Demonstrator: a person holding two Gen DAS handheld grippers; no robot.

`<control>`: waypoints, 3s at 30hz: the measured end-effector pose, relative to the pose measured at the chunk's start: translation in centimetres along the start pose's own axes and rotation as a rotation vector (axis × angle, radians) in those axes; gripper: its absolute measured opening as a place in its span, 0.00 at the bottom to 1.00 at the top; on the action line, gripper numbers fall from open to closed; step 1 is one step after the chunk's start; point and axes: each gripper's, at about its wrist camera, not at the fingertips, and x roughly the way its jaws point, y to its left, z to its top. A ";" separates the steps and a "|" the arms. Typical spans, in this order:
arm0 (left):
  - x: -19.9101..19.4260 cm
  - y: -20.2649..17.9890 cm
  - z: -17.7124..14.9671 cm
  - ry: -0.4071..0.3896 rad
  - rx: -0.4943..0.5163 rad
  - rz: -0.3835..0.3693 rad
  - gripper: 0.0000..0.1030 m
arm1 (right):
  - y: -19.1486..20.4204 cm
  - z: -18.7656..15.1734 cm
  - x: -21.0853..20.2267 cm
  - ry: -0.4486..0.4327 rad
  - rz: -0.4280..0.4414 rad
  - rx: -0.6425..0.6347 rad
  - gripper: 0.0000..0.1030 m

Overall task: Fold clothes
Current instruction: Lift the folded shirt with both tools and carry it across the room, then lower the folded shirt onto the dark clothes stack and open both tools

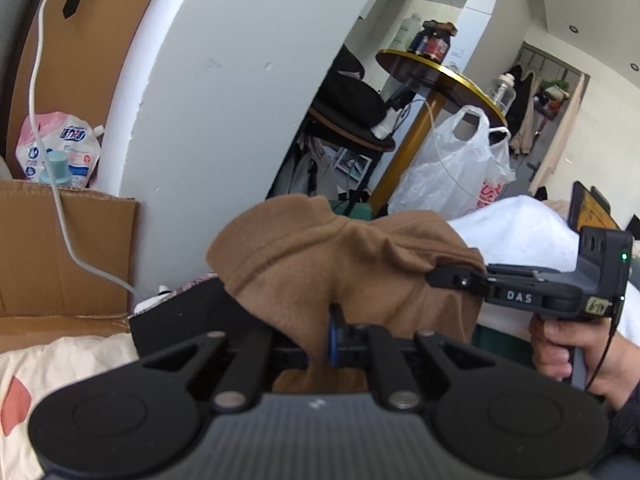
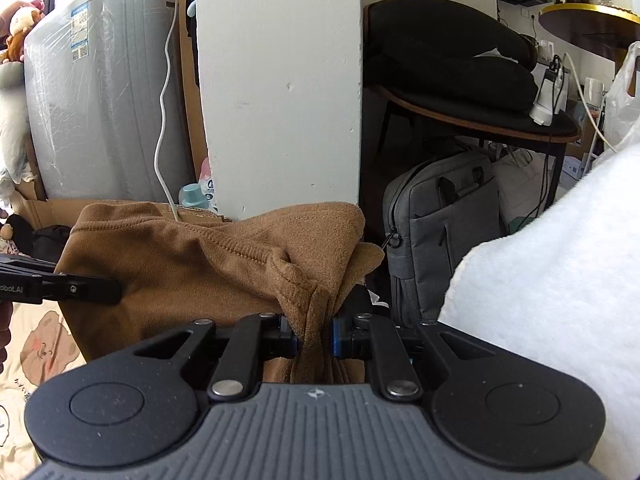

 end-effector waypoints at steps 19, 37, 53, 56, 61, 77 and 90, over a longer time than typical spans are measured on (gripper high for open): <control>4.7 3.0 0.1 -0.019 0.143 0.056 0.09 | -1.0 -0.4 6.5 0.008 -0.017 -0.047 0.15; 9.0 8.9 -1.2 0.002 0.036 0.114 0.16 | -1.7 -1.0 14.1 0.084 0.003 -0.064 0.18; 9.2 13.6 -2.9 -0.010 -0.278 0.162 0.44 | -3.8 -1.4 17.1 0.172 -0.136 0.031 0.52; 8.9 15.6 -3.5 -0.046 -0.482 0.119 0.49 | -3.8 -1.2 16.5 0.170 -0.133 0.019 0.51; 9.3 16.7 -3.4 -0.069 -0.514 0.123 0.32 | -5.0 -0.9 16.8 0.171 -0.101 0.093 0.14; 11.9 15.6 -1.9 -0.085 -0.359 0.163 0.11 | -3.6 0.3 22.6 0.312 -0.215 -0.145 0.04; 7.9 14.2 -3.1 -0.058 -0.388 0.260 0.50 | -3.3 1.1 22.8 0.369 -0.265 -0.153 0.23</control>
